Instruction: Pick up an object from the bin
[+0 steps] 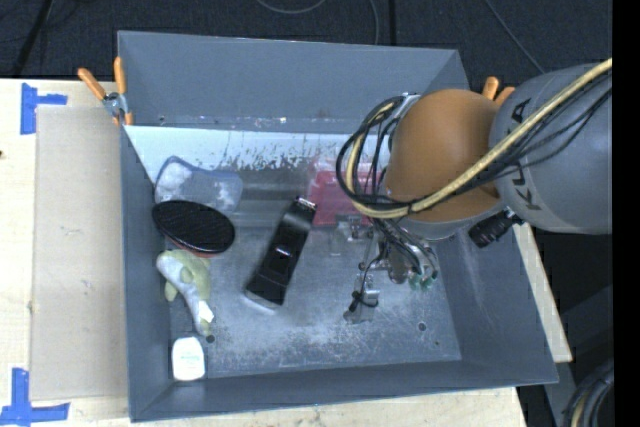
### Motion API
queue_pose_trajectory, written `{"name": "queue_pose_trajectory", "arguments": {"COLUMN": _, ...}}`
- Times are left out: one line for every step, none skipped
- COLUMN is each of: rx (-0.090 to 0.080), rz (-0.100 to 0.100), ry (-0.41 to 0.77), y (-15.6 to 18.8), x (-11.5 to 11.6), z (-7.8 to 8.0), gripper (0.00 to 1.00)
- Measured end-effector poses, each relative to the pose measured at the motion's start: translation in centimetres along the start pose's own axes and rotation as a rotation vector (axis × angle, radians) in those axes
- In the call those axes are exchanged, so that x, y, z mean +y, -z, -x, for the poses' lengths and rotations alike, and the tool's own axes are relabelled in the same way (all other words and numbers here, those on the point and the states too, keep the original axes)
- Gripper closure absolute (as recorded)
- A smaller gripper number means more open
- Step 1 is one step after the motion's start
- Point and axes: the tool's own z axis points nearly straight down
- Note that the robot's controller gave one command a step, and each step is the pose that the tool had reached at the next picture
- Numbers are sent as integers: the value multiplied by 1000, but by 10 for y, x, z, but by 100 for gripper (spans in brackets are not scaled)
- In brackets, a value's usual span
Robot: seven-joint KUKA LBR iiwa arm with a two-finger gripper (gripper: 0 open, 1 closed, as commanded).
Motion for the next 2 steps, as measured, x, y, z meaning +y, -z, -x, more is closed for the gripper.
{"name": "queue_pose_trajectory", "arguments": {"rx": -8, "rz": 0, "ry": -2, "y": 5, "x": 0, "z": 2, "gripper": 0}}
{"name": "queue_pose_trajectory", "arguments": {"rx": -8, "rz": 1, "ry": 148, "y": -50, "x": 46, "z": 30, "gripper": 0}}
